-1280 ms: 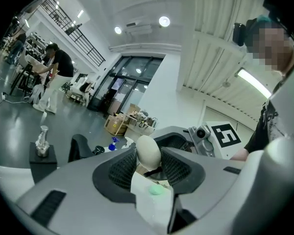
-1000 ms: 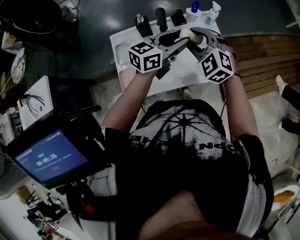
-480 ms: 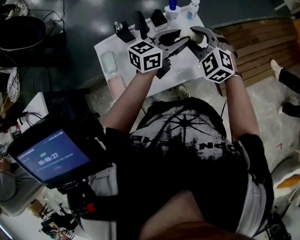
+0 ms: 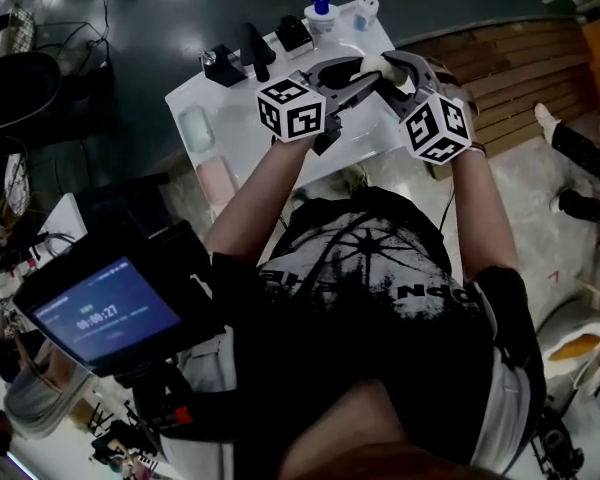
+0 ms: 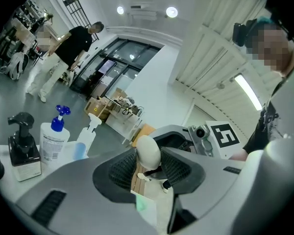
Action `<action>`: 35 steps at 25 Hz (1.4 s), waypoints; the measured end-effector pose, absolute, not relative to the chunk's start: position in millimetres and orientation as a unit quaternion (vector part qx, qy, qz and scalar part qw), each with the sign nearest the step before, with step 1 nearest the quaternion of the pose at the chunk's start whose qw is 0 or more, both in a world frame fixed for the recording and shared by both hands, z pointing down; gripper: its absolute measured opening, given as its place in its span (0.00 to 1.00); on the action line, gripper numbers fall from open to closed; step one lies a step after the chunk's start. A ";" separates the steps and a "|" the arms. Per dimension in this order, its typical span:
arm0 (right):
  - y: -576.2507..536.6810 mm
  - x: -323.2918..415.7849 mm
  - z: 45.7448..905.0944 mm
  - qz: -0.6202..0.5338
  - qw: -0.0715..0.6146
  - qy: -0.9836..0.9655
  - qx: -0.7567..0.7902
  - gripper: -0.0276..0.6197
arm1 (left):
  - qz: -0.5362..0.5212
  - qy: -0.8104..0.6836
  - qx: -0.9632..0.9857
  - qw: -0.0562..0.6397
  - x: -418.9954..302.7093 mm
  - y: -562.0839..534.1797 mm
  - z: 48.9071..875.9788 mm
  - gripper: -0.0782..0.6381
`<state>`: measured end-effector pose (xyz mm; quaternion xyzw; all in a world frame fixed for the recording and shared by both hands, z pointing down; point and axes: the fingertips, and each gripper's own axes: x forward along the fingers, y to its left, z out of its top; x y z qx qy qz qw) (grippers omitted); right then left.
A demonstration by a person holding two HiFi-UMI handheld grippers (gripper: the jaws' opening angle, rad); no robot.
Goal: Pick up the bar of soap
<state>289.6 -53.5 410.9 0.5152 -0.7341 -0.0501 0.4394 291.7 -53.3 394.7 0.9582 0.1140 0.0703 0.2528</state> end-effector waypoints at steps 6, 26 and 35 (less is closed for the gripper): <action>-66.4 320.2 460.6 -0.025 0.455 -0.747 0.485 0.37 | 0.087 0.109 0.948 0.287 322.6 -67.4 445.0 0.33; -82.1 361.1 579.4 0.063 0.484 -0.795 0.361 0.37 | 0.123 0.063 0.906 0.401 364.6 -86.4 564.6 0.33; -80.6 370.1 622.2 0.090 0.499 -0.797 0.328 0.37 | 0.144 0.063 0.894 0.419 373.3 -85.6 608.4 0.34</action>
